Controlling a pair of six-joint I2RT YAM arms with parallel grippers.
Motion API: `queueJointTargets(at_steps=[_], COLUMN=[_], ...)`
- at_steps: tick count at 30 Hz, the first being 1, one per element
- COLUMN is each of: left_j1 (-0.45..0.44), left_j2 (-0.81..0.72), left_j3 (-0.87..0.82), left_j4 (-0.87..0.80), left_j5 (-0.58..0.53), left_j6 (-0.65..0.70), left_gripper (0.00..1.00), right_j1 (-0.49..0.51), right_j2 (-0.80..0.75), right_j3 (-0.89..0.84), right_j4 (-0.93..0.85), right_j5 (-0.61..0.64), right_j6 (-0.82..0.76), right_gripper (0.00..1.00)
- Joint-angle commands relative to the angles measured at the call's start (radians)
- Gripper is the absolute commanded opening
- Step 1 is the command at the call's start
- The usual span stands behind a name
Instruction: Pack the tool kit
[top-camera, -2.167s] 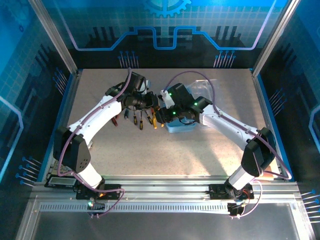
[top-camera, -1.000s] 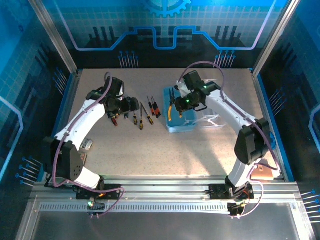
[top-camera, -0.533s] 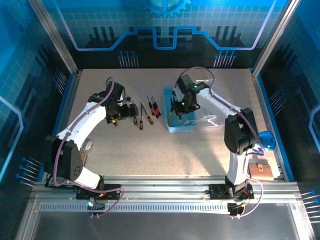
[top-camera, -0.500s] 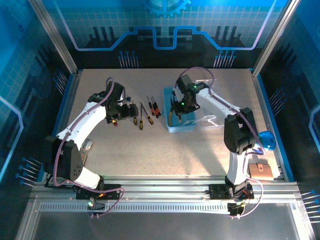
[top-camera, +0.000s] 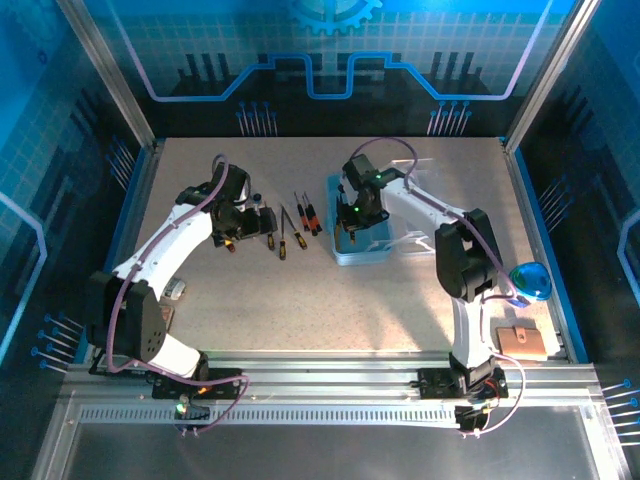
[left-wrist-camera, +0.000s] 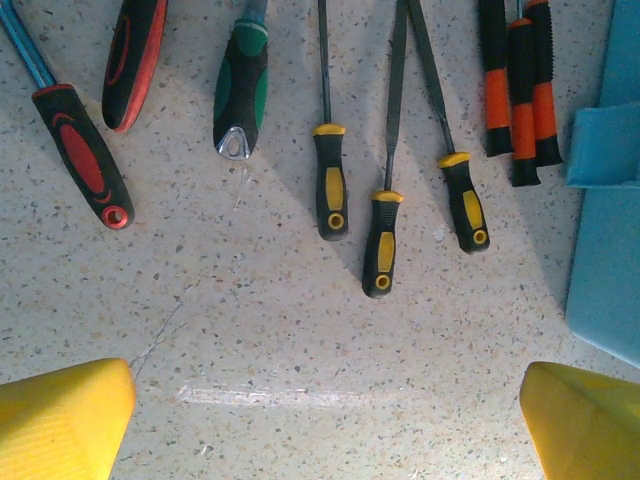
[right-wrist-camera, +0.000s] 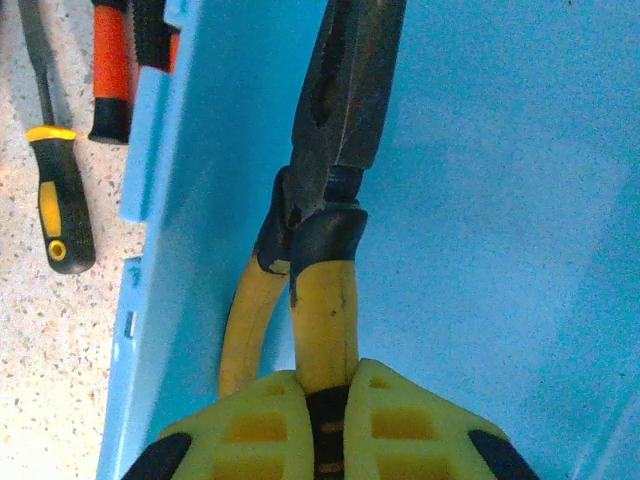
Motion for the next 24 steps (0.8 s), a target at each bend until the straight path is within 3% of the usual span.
queueJointTargets(at_steps=[1, 20, 22, 24], left_j1=[0.008, 0.008, 0.009, 0.012], left_j2=[0.001, 0.018, 0.028, 0.045], left_j3=[-0.013, -0.013, -0.010, -0.001], left_j4=[0.013, 0.018, 0.013, -0.002], left_j5=[0.025, 0.027, 0.013, -0.012], left_j6=[0.002, 0.012, 0.017, 0.024], left_gripper=[0.99, 0.99, 0.99, 0.99], right_j1=[0.015, 0.042, 0.053, 0.066], right_j2=[0.017, 0.007, -0.020, -0.062], right_j3=[0.045, 0.149, 0.156, 0.156], right_j4=[0.016, -0.059, -0.072, -0.078], right_j5=[0.025, 0.047, 0.047, 0.046], right_j6=[0.029, 0.012, -0.002, -0.027], right_gripper=[0.06, 0.42, 0.53, 0.74])
